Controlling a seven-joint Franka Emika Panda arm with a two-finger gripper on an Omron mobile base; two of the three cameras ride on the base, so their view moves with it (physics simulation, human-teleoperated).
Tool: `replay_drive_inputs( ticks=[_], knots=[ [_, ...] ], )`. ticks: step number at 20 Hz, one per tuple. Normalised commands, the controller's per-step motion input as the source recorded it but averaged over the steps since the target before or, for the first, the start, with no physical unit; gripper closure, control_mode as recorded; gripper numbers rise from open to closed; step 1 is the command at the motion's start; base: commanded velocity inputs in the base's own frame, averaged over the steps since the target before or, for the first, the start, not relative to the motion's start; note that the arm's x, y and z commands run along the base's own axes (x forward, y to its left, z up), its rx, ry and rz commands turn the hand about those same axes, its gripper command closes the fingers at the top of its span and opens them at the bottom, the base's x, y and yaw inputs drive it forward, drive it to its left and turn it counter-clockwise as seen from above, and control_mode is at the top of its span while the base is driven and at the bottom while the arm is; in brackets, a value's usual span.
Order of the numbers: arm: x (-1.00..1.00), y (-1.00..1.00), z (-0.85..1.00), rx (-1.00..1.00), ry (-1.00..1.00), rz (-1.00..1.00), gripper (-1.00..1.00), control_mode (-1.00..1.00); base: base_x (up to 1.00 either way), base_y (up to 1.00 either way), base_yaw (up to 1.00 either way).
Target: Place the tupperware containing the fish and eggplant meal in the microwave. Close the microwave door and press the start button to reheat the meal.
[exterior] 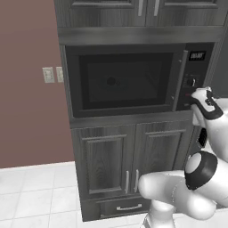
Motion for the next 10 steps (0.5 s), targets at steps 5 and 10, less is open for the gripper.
replay_drive_inputs(
  ticks=[5,10],
  knots=[
    [0.21,0.0,-0.1,0.0,0.0,-0.03,1.0,-1.0,0.0,0.0,0.0],
    [0.24,-0.01,-0.05,0.0,0.0,-0.03,1.0,-1.0,0.0,0.0,0.0]
  ],
)
